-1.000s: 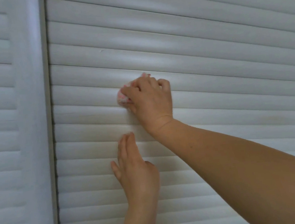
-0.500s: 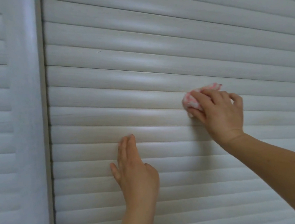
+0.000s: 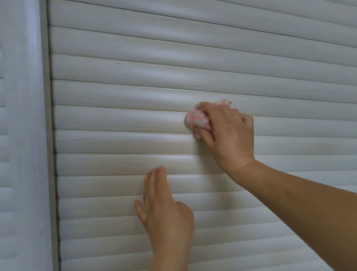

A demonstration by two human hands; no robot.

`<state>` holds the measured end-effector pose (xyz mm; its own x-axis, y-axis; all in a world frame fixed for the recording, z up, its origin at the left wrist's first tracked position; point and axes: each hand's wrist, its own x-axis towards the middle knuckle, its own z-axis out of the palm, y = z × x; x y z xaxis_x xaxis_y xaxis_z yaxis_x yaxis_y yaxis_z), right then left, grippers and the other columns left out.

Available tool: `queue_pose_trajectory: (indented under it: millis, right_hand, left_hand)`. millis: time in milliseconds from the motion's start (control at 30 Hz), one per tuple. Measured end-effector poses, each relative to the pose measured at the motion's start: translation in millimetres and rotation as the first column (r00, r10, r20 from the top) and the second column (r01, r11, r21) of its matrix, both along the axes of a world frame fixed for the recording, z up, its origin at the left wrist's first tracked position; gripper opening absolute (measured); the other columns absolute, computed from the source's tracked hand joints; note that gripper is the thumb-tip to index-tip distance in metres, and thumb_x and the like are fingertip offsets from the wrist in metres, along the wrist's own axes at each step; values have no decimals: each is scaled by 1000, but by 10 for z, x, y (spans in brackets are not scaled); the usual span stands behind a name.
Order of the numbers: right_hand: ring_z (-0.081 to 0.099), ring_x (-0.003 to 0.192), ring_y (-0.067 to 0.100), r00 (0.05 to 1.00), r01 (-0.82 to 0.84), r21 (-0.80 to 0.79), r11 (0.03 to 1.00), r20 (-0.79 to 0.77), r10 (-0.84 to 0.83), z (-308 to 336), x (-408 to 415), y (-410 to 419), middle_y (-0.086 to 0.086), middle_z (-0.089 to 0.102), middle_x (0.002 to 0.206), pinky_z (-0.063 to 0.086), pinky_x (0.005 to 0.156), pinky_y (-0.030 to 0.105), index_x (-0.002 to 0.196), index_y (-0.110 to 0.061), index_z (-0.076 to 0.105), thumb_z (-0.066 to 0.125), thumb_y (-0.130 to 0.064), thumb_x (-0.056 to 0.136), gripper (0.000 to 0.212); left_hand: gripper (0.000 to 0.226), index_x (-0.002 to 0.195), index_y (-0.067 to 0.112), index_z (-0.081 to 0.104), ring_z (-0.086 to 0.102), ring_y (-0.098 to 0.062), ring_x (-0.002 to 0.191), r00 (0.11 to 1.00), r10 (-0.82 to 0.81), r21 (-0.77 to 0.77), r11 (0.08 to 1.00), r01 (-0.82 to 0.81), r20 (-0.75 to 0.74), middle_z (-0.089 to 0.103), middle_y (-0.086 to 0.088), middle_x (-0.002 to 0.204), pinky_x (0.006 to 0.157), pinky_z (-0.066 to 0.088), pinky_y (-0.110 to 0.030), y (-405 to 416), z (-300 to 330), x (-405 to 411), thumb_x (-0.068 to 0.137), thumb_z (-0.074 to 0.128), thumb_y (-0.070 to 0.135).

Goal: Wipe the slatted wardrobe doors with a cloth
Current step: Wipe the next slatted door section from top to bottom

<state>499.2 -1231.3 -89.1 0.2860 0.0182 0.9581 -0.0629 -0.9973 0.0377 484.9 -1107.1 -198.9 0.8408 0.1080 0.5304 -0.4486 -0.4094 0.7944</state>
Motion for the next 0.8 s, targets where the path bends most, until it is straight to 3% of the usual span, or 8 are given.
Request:
queue_pose_trajectory:
  millis: [100, 167, 267, 467, 567, 667, 800]
  right_hand:
    - [51, 107, 22, 992, -43, 401, 915, 128, -9, 124, -53, -232, 0, 57, 112, 23, 80, 32, 117, -28, 56, 59, -32, 87, 30]
    - [50, 108, 18, 989, -49, 511, 858, 148, -32, 199, 3, -242, 0, 52, 114, 23, 81, 32, 114, -32, 57, 55, -36, 89, 25]
    - [51, 103, 19, 997, -19, 422, 906, 81, -17, 177, 95, -56, -1, 49, 110, 19, 78, 30, 113, -36, 60, 54, -35, 90, 24]
    - [58, 90, 31, 999, -41, 5, 999, -23, 42, -223, 81, 96, 4, 60, 96, 24, 74, 33, 104, -30, 68, 53, -38, 82, 28]
    - [55, 89, 29, 998, 26, -160, 987, -55, -36, -399, -27, -88, 1, 62, 107, 27, 74, 35, 110, -31, 67, 48, -44, 83, 36]
    - [50, 92, 28, 995, 75, -206, 976, -53, -88, -504, -103, -193, 5, 61, 112, 28, 75, 36, 118, -24, 63, 44, -39, 85, 41]
    - [60, 85, 32, 998, 47, -109, 993, -23, -50, -417, -40, 22, 5, 65, 97, 24, 75, 34, 101, -21, 70, 40, -30, 84, 35]
  left_hand:
    - [76, 146, 24, 18, 6, -4, 141, 1000, -10, -21, 1000, 10, 2, 12, 12, 153, 113, -2, -35, -18, 2, 10, 81, 41, -8]
    - [76, 146, 24, 18, 7, -4, 141, 1000, -3, -13, 1000, 3, 4, 11, 12, 153, 113, -2, -35, -26, -4, 18, 81, 42, -8]
    - [76, 145, 24, 20, 7, -4, 141, 1000, 8, -2, 1000, -8, 24, 11, 12, 154, 113, -2, -36, -39, -40, 37, 80, 44, -8]
    - [77, 145, 24, 22, 9, -5, 141, 998, 24, 8, 1000, -24, 54, 13, 11, 153, 113, -1, -37, -46, -58, 48, 79, 45, -8]
    - [77, 146, 25, 18, 9, -4, 141, 999, 22, 29, 999, -23, 43, 12, 13, 153, 113, -3, -37, -8, -29, 38, 80, 44, -6]
    - [76, 146, 27, 14, 5, -1, 141, 999, 24, 78, 997, -26, 35, 10, 15, 153, 113, -3, -37, 46, -15, 44, 82, 42, -4]
    - [76, 146, 28, 11, 2, 0, 141, 999, 16, 120, 993, -21, 44, 10, 16, 153, 113, -4, -37, 125, -11, 55, 83, 41, -2]
